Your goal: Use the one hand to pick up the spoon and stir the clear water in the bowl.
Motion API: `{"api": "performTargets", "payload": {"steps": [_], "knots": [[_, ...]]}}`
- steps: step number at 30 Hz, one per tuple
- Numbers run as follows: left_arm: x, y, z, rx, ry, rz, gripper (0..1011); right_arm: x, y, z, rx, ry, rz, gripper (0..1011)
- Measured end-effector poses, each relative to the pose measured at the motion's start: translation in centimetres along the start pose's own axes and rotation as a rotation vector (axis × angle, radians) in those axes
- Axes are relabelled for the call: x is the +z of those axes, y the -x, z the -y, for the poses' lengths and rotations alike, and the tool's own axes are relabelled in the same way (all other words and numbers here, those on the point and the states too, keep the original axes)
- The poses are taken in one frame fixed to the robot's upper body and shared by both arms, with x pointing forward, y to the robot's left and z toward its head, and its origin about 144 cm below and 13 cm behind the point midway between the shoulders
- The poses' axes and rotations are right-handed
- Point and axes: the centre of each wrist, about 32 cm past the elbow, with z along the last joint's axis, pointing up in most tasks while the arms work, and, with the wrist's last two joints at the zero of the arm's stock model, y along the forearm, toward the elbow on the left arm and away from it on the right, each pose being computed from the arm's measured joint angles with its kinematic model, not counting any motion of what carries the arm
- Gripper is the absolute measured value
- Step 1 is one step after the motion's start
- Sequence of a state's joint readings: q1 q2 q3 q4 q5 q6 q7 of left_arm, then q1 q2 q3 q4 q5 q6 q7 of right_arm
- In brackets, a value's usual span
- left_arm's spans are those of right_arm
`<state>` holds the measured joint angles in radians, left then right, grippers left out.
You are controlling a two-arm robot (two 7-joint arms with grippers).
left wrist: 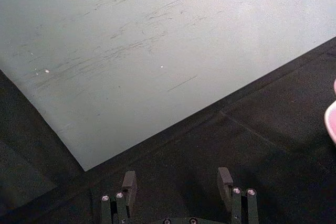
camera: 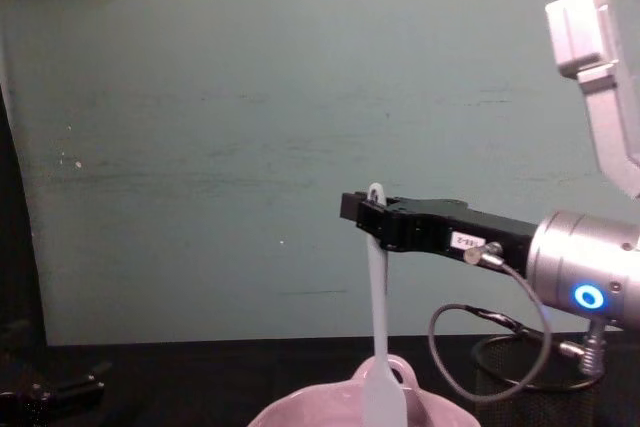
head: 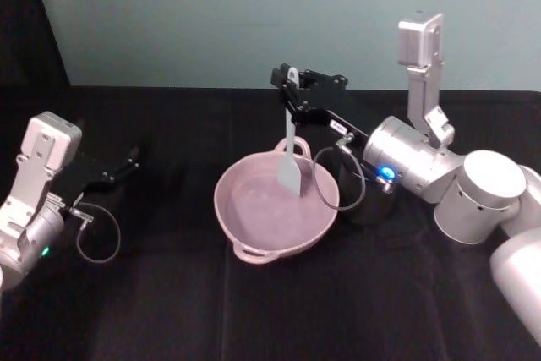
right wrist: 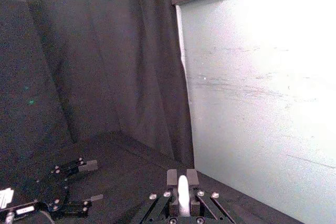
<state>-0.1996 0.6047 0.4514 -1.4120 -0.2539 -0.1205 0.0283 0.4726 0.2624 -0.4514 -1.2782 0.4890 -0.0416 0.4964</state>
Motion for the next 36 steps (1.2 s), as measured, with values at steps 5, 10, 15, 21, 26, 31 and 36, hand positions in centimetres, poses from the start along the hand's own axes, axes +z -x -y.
{"api": "performTargets", "payload": {"steps": [5,10,15,21,26,31,36], "knots": [[0.0,0.0,0.0,0.000,0.000,0.000,1011,0.3,0.3,1.0,0.001,0.003,0.009,114],[0.0,0.0,0.0,0.000,0.000,0.000,1011,0.3,0.9,1.7,0.015,0.014,0.013,114],[0.0,0.0,0.0,0.000,0.000,0.000,1011,0.1,2.0,1.8,0.045,0.020,0.007,114],[0.0,0.0,0.0,0.000,0.000,0.000,1011,-0.3,3.1,1.3,0.083,0.021,-0.004,114],[0.0,0.0,0.0,0.000,0.000,0.000,1011,-0.4,3.7,0.2,0.110,0.013,-0.011,114],[0.0,0.0,0.0,0.000,0.000,0.000,1011,-0.3,3.5,-1.0,0.117,0.002,-0.015,114],[0.0,0.0,0.0,0.000,0.000,0.000,1011,-0.4,2.8,-2.3,0.108,-0.003,-0.024,114]]}}
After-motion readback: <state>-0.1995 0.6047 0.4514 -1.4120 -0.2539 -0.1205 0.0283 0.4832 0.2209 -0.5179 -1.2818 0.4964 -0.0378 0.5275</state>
